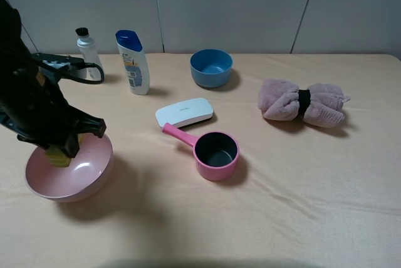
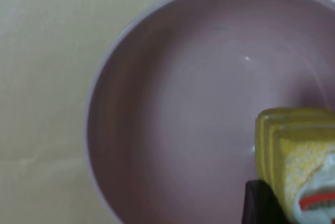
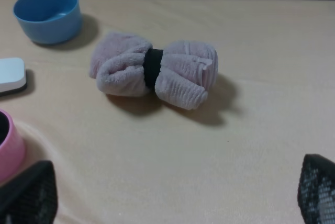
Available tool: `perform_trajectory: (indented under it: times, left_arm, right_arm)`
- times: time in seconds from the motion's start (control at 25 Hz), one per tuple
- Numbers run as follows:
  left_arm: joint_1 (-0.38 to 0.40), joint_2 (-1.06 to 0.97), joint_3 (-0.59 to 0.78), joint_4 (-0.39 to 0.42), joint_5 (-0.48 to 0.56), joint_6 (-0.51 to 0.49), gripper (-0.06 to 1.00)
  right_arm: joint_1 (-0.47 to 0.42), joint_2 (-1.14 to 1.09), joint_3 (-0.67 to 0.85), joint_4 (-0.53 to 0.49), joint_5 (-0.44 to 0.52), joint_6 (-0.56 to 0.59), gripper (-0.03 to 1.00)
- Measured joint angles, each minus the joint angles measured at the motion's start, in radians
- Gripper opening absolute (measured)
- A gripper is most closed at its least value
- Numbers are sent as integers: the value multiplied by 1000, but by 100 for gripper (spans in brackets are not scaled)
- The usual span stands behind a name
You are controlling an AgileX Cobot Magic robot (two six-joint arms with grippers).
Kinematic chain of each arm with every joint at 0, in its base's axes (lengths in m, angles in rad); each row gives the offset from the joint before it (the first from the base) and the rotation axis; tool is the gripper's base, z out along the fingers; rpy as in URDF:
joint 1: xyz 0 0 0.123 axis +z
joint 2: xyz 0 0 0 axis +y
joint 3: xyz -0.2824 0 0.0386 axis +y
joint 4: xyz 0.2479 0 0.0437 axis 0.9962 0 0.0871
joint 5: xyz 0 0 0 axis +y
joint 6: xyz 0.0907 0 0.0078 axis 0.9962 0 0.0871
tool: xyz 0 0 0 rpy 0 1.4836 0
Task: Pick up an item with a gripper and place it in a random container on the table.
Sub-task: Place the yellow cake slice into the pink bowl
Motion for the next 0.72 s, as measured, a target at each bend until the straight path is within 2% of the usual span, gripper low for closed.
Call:
perform_trajectory:
  times: [0.32, 0.72]
  left_arm:
    - [0, 121, 2, 0, -54, 13, 22]
    - [0, 131, 2, 22, -67, 18, 22]
  right_arm:
    - [0, 0, 0, 0, 0, 0, 69]
    - [0, 0, 0, 0, 0, 0, 69]
